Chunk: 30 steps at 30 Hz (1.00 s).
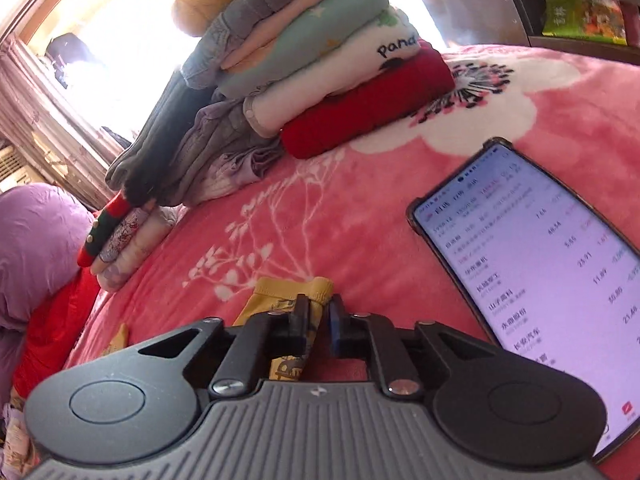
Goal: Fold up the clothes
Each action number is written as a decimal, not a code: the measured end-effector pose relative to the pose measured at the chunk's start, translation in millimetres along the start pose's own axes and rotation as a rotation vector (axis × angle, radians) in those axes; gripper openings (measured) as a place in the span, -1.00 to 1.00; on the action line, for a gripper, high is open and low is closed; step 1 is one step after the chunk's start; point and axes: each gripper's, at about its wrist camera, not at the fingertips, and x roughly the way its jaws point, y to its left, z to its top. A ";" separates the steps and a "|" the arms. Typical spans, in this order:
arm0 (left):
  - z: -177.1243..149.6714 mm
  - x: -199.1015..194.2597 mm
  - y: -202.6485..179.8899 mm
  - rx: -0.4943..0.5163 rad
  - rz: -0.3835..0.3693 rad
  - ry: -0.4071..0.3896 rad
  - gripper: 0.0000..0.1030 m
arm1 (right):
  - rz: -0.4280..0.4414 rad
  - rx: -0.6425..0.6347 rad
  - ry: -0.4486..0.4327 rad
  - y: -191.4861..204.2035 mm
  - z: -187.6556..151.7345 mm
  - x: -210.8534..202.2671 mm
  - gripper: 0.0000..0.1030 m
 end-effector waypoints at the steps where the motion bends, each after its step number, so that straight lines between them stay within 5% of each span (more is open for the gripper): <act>1: 0.5 1.1 -3.5 0.025 -0.001 0.004 -0.59 | 0.003 -0.003 0.002 0.3 -0.1 0.5 -0.68; 3: 0.4 5.0 -9.6 0.080 -0.035 0.037 -0.84 | 0.022 0.020 0.011 -3.7 -1.5 1.7 -0.68; 5: 3.4 5.1 -6.2 0.093 -0.062 0.063 -0.85 | 0.036 0.044 0.007 -6.1 -0.7 -0.5 -0.68; 12: 36.0 -0.2 60.4 -0.247 -0.229 -0.027 -0.78 | 0.077 0.115 0.020 -18.2 2.0 -3.4 -0.68; 17: 93.6 61.7 91.8 -0.415 -0.252 -0.027 -0.77 | 0.095 0.162 0.030 -22.0 1.8 -3.2 -0.64; 21: 139.4 128.0 105.0 -0.544 -0.319 -0.007 -0.70 | 0.111 0.178 0.037 -23.1 2.2 -3.2 -0.34; 26: 179.7 198.4 100.6 -0.581 -0.400 0.055 -0.48 | 0.131 0.199 0.045 -24.6 2.8 -3.2 -0.25; 29: 195.2 224.8 91.5 -0.574 -0.452 0.083 -0.48 | 0.144 0.211 0.049 -25.4 3.1 -3.2 -0.20; 30: 199.3 229.4 87.5 -0.552 -0.476 0.083 -0.70 | 0.148 0.215 0.051 -25.7 3.2 -3.2 -0.19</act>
